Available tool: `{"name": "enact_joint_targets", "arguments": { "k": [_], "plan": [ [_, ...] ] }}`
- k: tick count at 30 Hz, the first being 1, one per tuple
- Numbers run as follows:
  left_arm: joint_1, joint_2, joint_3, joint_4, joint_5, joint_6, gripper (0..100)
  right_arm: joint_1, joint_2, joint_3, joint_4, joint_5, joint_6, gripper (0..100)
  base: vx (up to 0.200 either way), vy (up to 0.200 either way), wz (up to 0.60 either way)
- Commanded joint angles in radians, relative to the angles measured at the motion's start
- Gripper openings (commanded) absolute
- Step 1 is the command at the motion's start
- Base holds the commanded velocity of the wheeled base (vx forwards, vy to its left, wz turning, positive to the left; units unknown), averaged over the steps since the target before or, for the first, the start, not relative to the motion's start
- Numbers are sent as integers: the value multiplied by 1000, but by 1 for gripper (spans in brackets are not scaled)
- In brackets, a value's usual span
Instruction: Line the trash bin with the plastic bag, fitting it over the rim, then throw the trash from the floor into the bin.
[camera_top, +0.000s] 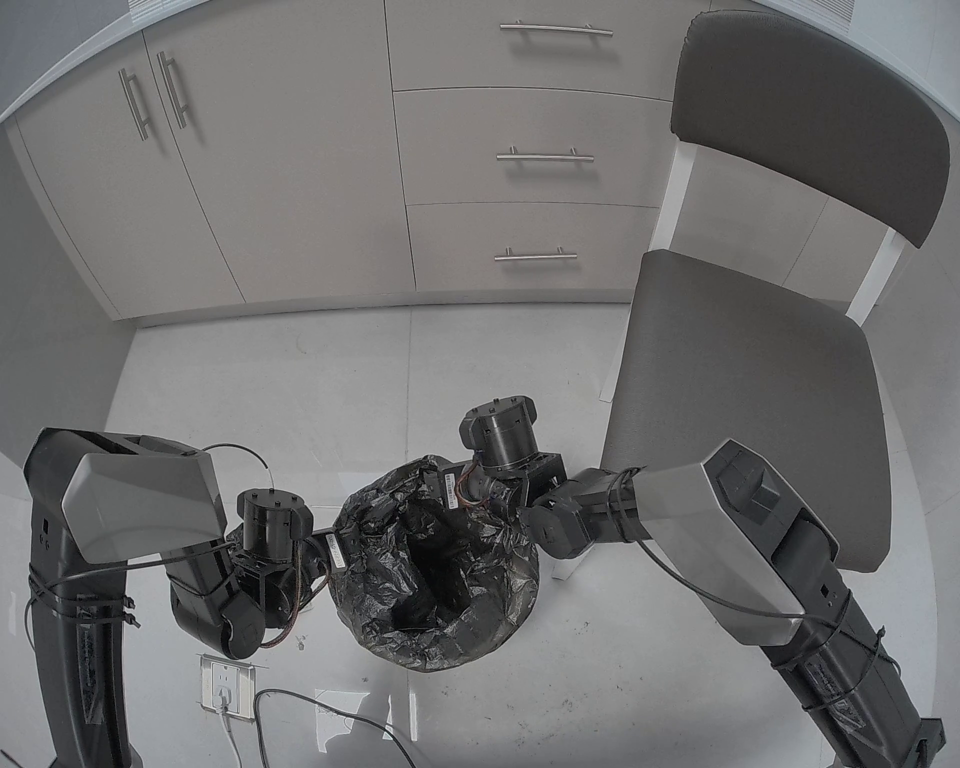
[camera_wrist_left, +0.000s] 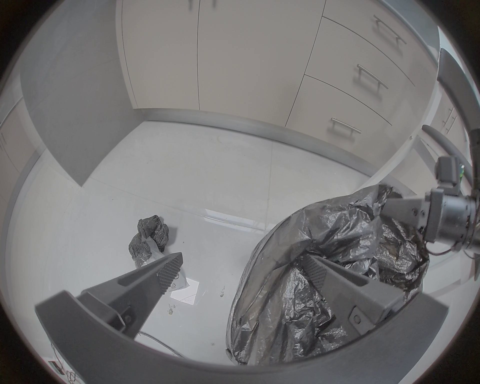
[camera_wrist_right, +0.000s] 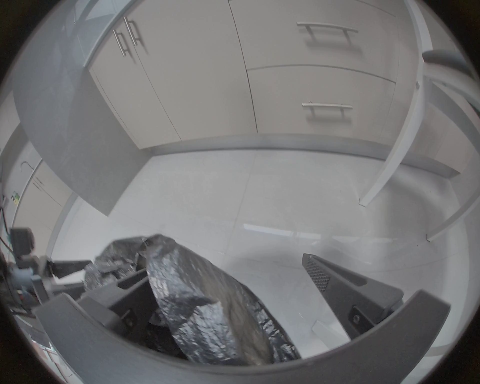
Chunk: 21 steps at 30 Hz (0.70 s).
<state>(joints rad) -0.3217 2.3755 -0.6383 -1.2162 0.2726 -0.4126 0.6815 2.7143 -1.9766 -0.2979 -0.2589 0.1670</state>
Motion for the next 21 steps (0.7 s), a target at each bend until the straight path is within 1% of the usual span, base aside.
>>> {"name": "enact_joint_targets", "arguments": {
  "k": [1,11,18,21],
  "plan": [
    [1,1,-3,0,0,0,100,-16,48,-23,20,0,0,100,0,0,0],
    [20,-1,-3,0,0,0,100,-34,82,-23,31,0,0,100,0,0,0],
    [18,-24,6,0,0,-2,100,-33,50,-23,36,0,-1,100,0,0,0],
    [12,-45,19,0,0,-3,100,-34,36,-23,69,0,-1,100,0,0,0]
  ]
}}
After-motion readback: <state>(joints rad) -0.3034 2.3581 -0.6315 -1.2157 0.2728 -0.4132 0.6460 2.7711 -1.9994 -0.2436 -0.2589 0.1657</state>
